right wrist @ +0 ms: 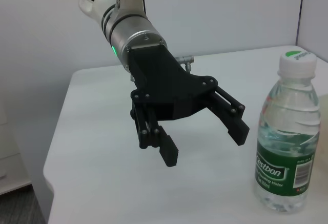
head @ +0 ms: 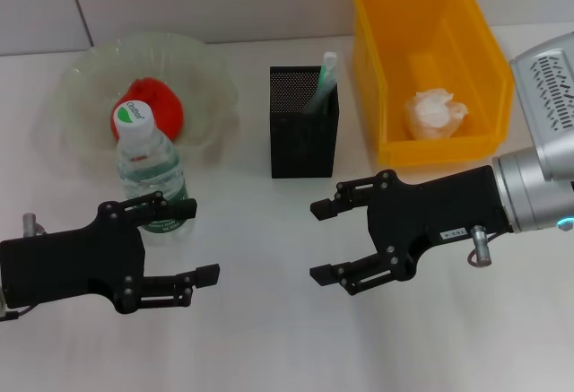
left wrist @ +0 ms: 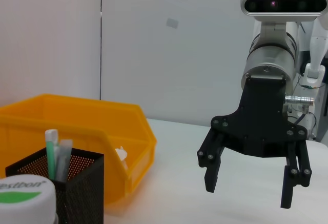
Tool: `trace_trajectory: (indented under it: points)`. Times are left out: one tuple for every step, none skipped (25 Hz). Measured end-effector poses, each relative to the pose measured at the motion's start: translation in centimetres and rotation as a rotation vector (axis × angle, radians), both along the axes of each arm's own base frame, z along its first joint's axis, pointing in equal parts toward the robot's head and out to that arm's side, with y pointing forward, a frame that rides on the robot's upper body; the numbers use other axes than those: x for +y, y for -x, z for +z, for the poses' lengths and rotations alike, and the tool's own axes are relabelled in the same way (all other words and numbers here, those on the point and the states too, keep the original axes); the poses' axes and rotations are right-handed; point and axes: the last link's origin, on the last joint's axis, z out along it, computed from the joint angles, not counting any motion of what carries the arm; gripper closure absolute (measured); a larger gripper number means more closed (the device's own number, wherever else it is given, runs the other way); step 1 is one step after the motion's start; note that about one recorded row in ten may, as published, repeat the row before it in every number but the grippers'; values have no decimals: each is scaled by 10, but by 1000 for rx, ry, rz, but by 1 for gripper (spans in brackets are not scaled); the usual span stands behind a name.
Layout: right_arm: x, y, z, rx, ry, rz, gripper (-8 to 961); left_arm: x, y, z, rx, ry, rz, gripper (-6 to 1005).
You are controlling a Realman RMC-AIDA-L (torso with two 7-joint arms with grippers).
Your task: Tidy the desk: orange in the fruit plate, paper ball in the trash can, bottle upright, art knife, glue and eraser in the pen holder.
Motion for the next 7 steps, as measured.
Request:
trace_trajectory:
  points:
    - [0,0,0,1,1,-2,172,0,0,0,1,-2,-1,138]
    - [0,0,0,1,1,-2,172,0,0,0,1,-2,-1,138]
    - [0,-1,0,1,1,-4,172,0,0,0,3,-3,0,138]
    - [0,-1,0,1,0,-6,172,0,1,0,8,-2,1,138]
    - [0,-1,0,1,0,-6,172,0,1,0,8,-2,1,138]
    - [0,-1,0,1,-1,-8,172,0,1,-1,16,3,2,138]
    - [0,-2,0,2,-1,-9,172,0,1,-1,16,3,2,138]
